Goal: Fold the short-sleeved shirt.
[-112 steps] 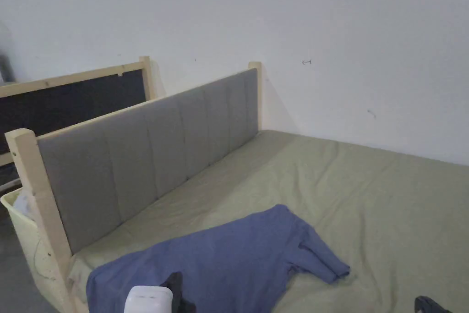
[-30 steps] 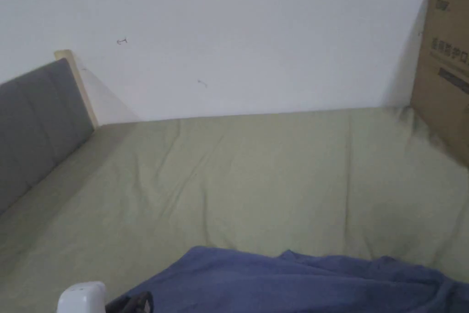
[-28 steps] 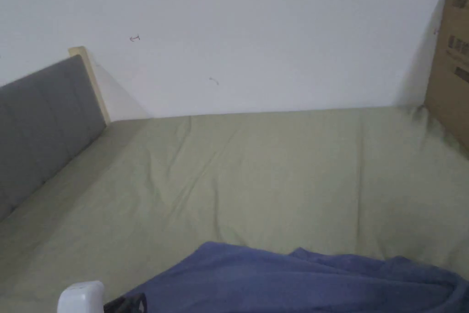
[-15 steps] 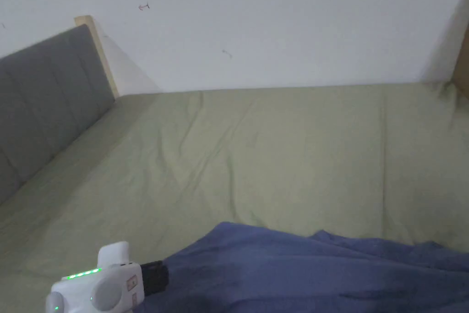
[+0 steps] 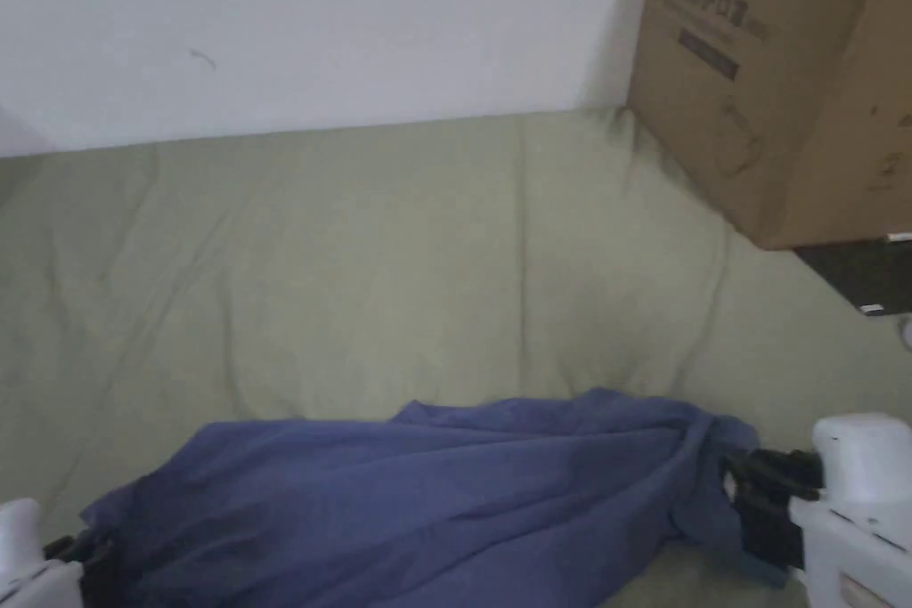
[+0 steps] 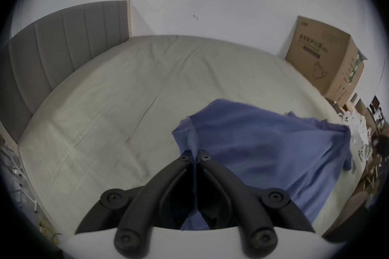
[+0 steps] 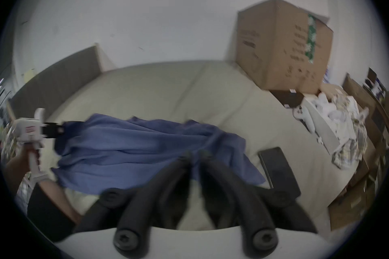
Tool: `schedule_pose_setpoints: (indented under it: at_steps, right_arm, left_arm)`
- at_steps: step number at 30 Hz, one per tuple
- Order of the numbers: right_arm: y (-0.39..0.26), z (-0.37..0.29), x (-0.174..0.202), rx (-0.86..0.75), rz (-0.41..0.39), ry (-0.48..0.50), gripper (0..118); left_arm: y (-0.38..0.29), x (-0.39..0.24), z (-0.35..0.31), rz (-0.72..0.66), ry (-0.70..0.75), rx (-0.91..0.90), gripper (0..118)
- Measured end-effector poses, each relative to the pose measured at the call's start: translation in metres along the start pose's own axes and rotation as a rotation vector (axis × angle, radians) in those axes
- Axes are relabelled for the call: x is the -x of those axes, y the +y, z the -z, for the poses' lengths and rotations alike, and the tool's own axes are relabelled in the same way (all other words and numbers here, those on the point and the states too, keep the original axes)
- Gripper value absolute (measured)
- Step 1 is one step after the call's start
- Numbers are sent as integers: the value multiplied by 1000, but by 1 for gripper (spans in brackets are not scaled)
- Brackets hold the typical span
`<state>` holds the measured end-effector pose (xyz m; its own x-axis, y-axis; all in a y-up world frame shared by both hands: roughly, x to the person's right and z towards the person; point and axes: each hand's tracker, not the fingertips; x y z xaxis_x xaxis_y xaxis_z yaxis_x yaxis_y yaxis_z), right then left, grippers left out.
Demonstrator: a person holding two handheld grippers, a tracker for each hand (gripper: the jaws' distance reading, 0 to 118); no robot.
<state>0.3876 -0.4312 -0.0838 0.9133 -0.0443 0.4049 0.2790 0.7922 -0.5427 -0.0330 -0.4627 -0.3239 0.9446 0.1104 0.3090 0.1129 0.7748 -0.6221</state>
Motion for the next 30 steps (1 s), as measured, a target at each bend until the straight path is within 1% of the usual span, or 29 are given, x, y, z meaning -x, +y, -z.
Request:
schedule_pose_setpoints:
  at_steps: [1,2,3,4,5,6,7,8,9,10,11,12,13,14,15,16,17,18,19,21,22,23,24,26,28,30]
  right_arm:
    - [-2,19,-9,50,18,-1,70]
    - [-6,32,-4,140,20,-12,106]
    - [-13,48,-9,206,4,-37,118]
    - [-18,60,-12,191,3,-48,118]
    - [-24,69,-15,227,-3,-67,118]
    - [-34,85,-31,267,17,-86,116]
    - [-39,91,-35,322,63,-52,104]
    - [-42,90,-38,342,118,4,53]
    - [-44,88,-38,308,149,5,3]
    - [-48,82,-38,242,136,-50,3]
    - [-48,75,-36,217,128,3,3]
    - [-47,69,-36,194,125,32,3]
    - [-47,62,-37,201,111,29,3]
    - [-53,65,-56,186,97,20,3]
    - [-47,58,-60,149,136,28,3]
    - [-38,48,-65,103,188,72,3]
    - [-27,39,-66,65,183,75,3]
    - [-18,24,-59,30,116,58,3]
    - [-6,14,-60,-12,64,54,3]
    - [19,-3,-63,-89,4,62,3]
    - [36,-16,-56,-118,-22,59,3]
    - [50,-23,-58,-140,-30,60,3]
    - [67,-30,-61,-166,-22,64,3]
    - [99,-35,-64,-213,-48,45,3]
    - [134,-32,-70,-255,-96,22,3]
    - [171,-30,-64,-267,-99,17,3]
  left_arm:
    - [4,0,-4,-3,-9,-11,2]
    - [7,-1,-7,6,-9,-16,2]
    - [9,4,-3,16,-7,-27,2]
    - [11,5,-5,26,-5,-36,2]
    - [11,6,-5,29,-7,-39,2]
    - [12,7,-5,29,-7,-38,2]
    - [13,-4,-9,33,-4,-37,2]
    - [13,-4,-9,34,-3,-30,2]
    - [13,-4,-11,37,3,-28,2]
    - [13,-2,-11,38,4,-27,2]
    - [14,0,-11,38,5,-29,2]
    - [15,1,-14,37,8,-31,2]
    - [16,2,-17,33,8,-36,2]
    - [19,3,-21,27,7,-43,2]
    - [22,11,-20,23,5,-51,2]
    - [27,12,-25,23,9,-63,2]
    - [33,15,-32,17,9,-83,2]
    - [42,18,-39,5,8,-110,2]
    - [53,13,-49,4,5,-123,2]
    - [77,19,-61,3,12,-169,2]
    - [91,22,-67,3,15,-190,2]
    - [104,34,-65,1,18,-204,2]
    - [119,39,-69,2,19,-221,2]
    - [146,46,-76,15,46,-273,2]
    - [175,49,-78,59,98,-322,2]
    - [206,55,-73,47,99,-320,2]
